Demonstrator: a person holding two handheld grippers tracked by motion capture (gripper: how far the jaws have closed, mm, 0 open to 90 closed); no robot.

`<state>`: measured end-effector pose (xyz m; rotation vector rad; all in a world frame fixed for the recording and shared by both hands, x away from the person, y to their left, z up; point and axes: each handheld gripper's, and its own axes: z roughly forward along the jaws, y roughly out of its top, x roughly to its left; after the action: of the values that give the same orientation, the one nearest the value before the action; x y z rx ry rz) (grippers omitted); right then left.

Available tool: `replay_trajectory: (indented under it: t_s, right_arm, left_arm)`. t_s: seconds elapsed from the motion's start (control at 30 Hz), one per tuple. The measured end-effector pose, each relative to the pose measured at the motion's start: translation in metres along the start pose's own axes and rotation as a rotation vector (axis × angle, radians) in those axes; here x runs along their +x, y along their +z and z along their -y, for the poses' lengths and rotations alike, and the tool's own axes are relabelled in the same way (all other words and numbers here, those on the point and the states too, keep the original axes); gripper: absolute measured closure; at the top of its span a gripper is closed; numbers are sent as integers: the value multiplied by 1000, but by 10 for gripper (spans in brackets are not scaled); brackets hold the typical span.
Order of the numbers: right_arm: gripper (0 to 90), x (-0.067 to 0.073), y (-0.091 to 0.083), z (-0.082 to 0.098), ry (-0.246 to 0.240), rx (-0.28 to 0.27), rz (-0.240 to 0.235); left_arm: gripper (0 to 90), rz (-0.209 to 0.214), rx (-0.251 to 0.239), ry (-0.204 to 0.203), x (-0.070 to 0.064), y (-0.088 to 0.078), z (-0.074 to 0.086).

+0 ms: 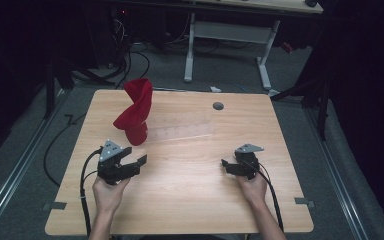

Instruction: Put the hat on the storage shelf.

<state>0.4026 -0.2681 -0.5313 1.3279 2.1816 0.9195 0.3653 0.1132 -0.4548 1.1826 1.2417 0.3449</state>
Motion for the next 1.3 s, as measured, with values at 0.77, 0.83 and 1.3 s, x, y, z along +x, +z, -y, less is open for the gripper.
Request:
replay_trajectory:
  t_s: [0.77, 0.83, 1.3]
  right_arm:
    - [337, 0, 0, 0, 1, -1, 2]
    - [337, 0, 0, 0, 1, -1, 2]
    - [337, 2, 1, -1, 6, 0, 3]
  left_arm:
    - [334, 6, 142, 51, -11, 24, 51]
    - [335, 3, 149, 47, -9, 26, 54]
    - [337, -77, 188, 117, 0, 48, 74]
